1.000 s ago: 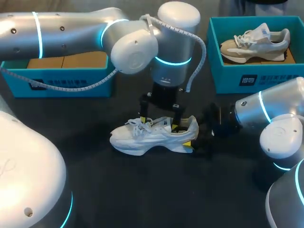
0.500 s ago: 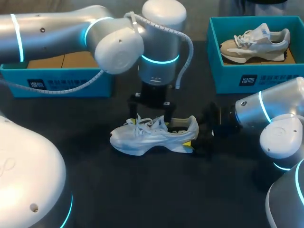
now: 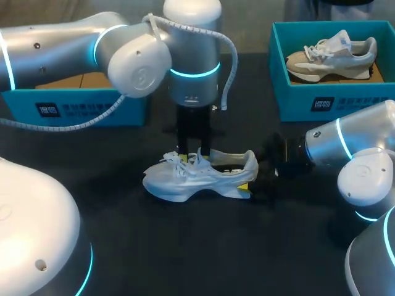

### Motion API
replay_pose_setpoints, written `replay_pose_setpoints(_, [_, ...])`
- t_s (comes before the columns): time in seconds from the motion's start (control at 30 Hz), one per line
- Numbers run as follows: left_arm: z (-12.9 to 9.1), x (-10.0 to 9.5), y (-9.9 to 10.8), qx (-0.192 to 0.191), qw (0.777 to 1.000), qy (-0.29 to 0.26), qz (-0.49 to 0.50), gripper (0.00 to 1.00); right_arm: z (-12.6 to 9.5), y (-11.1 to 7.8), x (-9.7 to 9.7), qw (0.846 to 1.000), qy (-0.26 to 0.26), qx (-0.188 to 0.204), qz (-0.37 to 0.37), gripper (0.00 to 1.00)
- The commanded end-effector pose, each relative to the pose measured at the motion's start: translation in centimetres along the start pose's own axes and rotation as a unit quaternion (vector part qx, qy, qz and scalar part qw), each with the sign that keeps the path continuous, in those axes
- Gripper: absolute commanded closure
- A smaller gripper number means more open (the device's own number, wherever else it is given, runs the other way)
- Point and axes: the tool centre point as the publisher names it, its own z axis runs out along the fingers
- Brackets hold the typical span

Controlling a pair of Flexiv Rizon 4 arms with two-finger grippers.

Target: Take the shoe out of the shoebox, open the shoe tongue, remove and reinsert the insole, then place the shoe into the shoebox

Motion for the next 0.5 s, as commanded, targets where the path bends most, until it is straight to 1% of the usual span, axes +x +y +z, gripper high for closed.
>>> replay_pose_setpoints(0.03, [-0.3, -0.5, 0.0, -0.002, 1.0, 0.019, 0.006, 1.0, 0.0, -0.3, -0.2, 1.0, -0.001, 0.001, 0.0, 1.0])
replay_pose_setpoints(0.13, [-0.9, -0.9, 0.1, -0.003, 0.999, 0.032, 0.011, 1.0, 0.0, -0.3, -0.2, 1.0, -0.001, 0.001, 0.0, 1.0])
replay_pose_setpoints(0.23, [-1.3, -1.8, 0.0, -0.001, 0.999, 0.049, 0.008, 1.0, 0.0, -0.3, -0.2, 1.0, -0.001, 0.001, 0.0, 1.0])
replay_pose_setpoints(0.4, [-1.9, -3.3, 0.1, 0.005, 0.999, 0.053, -0.003, 1.0, 0.0, -0.3, -0.2, 1.0, -0.001, 0.001, 0.0, 1.0])
replay_pose_setpoints(0.5, [-1.8, -4.2, 0.2, 0.007, 0.999, 0.052, -0.009, 1.0, 0.0, -0.3, -0.2, 1.0, -0.001, 0.001, 0.0, 1.0])
